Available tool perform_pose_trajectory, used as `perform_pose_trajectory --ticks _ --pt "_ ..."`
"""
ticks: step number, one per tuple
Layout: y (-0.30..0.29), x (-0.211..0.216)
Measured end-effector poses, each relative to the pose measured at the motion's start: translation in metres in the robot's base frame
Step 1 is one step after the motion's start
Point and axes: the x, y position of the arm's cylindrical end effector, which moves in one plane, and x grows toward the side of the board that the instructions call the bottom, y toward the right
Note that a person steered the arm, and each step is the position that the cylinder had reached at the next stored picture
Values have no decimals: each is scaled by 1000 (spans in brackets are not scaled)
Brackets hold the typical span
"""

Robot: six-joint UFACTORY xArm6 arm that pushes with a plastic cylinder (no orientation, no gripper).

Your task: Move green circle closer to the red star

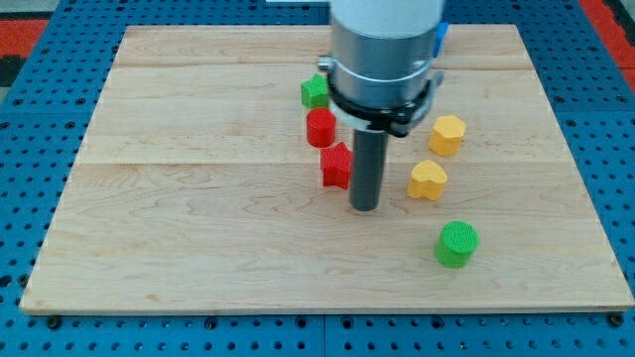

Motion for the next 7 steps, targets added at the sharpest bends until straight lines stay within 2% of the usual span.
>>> perform_pose_trajectory --ticks 2,4,5,6,7 --pt "-1 -44" --pt "-30 -43" --pt "9 0" --pt "11 48" --pt "-8 68"
